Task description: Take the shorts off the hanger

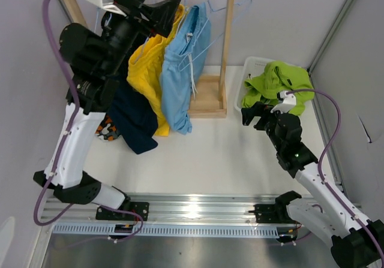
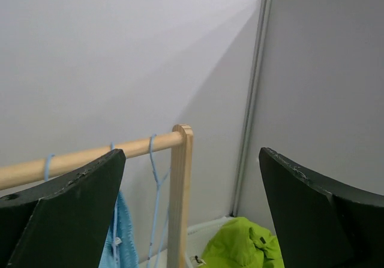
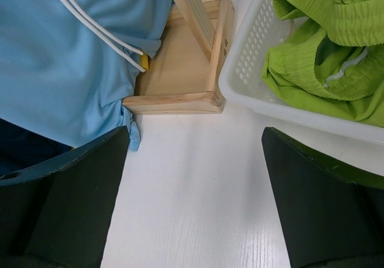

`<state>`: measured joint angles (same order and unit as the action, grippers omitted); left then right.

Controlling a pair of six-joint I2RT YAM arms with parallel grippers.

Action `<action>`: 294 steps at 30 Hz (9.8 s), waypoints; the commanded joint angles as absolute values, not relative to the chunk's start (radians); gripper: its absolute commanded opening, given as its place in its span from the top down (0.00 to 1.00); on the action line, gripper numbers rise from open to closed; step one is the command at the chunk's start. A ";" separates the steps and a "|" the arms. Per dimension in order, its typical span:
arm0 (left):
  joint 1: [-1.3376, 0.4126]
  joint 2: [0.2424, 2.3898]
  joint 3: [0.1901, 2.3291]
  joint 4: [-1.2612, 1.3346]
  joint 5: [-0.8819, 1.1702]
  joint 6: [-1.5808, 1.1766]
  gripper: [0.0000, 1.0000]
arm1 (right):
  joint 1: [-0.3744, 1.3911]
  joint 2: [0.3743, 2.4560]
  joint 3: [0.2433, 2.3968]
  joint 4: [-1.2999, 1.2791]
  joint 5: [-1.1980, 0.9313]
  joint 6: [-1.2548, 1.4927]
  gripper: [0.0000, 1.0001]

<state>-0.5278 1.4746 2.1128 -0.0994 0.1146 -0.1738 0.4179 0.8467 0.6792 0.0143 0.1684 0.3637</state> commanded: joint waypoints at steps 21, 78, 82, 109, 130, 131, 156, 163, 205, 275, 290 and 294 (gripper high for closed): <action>-0.471 1.643 2.005 -0.189 -0.121 -0.052 0.08 | 0.425 0.733 0.680 -0.064 0.206 0.339 0.01; -0.571 1.269 1.869 -0.569 -0.117 -0.087 1.00 | 0.423 0.669 0.727 -0.133 0.193 0.308 0.00; -0.601 1.168 1.777 -0.656 -0.127 -0.113 1.00 | 0.423 0.678 0.767 -0.143 0.152 0.302 0.00; -0.733 0.885 1.873 -0.969 0.477 -0.244 1.00 | 0.498 0.770 0.999 -0.051 -0.440 0.359 0.01; -0.733 0.922 1.934 -1.051 0.133 -0.170 1.00 | 0.770 0.660 1.036 -0.298 0.281 0.232 0.01; -0.733 0.926 1.936 -1.048 0.135 -0.170 1.00 | 0.770 0.651 1.031 -0.298 0.284 0.229 0.01; -0.733 0.959 1.941 -0.930 0.409 -0.244 1.00 | 0.772 1.005 0.954 0.234 -0.130 0.268 0.01; -0.733 0.942 1.916 -0.931 0.417 -0.252 1.00 | 0.770 1.051 0.976 0.292 -0.192 0.241 1.00; -0.759 0.906 1.783 -0.748 0.396 -0.275 1.00 | 0.261 0.752 0.873 0.141 -0.485 0.485 1.00; -0.655 1.388 2.078 -1.002 0.563 -0.092 1.00 | 0.100 0.623 1.022 -0.049 -0.290 0.551 0.00; -0.488 1.790 2.318 -0.773 0.972 -0.268 1.00 | 0.100 0.555 0.989 -0.160 -0.302 0.477 0.01; -0.473 1.828 2.348 -0.686 1.052 -0.331 1.00 | 0.100 0.555 0.973 -0.144 -0.305 0.471 0.01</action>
<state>-0.4873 1.8370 2.2669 -0.8322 0.9138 -0.2539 0.0971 0.5529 0.9829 -0.1539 -0.2913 0.4950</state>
